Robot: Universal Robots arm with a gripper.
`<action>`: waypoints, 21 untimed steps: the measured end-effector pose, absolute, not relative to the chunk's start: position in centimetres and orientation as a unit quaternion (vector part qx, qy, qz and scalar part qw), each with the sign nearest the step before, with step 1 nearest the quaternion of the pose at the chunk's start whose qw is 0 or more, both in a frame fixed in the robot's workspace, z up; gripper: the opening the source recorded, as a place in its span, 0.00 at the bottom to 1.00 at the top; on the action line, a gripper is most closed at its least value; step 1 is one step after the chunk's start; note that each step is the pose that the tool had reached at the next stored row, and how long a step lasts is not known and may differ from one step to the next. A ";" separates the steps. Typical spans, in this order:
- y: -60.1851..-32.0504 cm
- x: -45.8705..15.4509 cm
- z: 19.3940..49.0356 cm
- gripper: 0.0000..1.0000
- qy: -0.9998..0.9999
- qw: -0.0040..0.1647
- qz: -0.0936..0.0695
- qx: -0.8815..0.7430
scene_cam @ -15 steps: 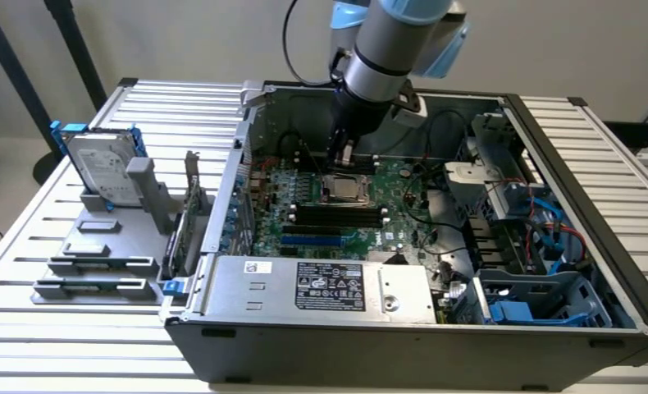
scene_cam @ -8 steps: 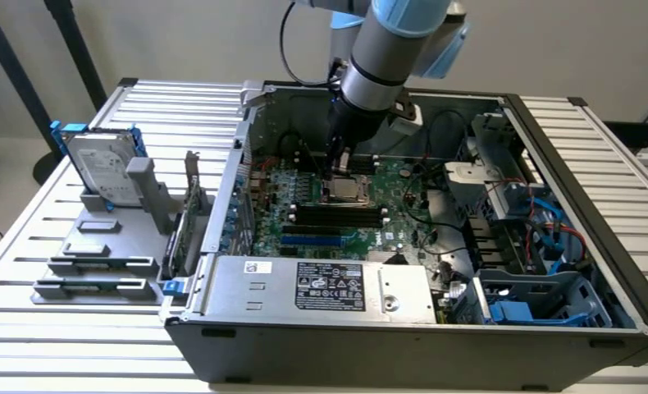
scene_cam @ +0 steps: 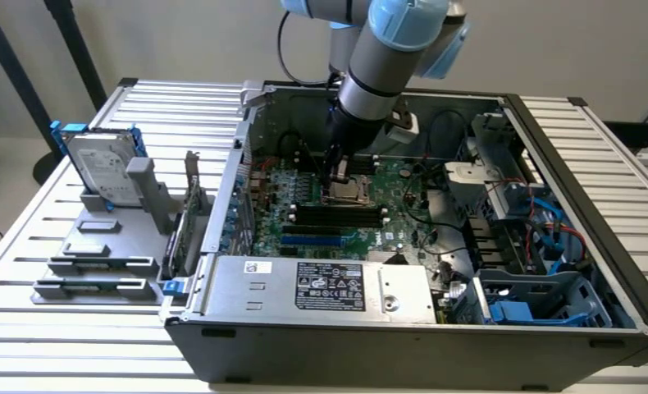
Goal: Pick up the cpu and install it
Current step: 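Close the cpu cover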
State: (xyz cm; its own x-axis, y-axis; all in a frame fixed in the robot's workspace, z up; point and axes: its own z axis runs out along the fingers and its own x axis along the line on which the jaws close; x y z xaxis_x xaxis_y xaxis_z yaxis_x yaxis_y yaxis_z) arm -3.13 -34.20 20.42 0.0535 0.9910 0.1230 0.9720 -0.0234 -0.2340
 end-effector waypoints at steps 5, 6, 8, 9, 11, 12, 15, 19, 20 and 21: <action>-34.2 -3.1 20.2 0.11 -0.687 0.128 0.037 -0.714; -34.2 -3.2 20.2 0.11 -0.687 0.128 0.037 -0.714; -34.2 -3.2 20.1 0.11 -0.687 0.128 0.037 -0.714; -34.2 -3.2 20.0 0.11 -0.687 0.128 0.037 -0.714; -34.2 -3.2 20.0 0.11 -0.687 0.128 0.037 -0.714; -34.2 -3.2 20.0 0.11 -0.687 0.128 0.037 -0.714; -34.2 -3.3 20.3 0.11 -0.687 0.128 0.037 -0.714; -34.3 -3.6 21.3 0.11 -0.687 0.129 0.038 -0.714; -34.4 -3.7 21.5 0.11 -0.687 0.129 0.038 -0.714; -34.4 -3.9 21.6 0.11 -0.687 0.129 0.038 -0.714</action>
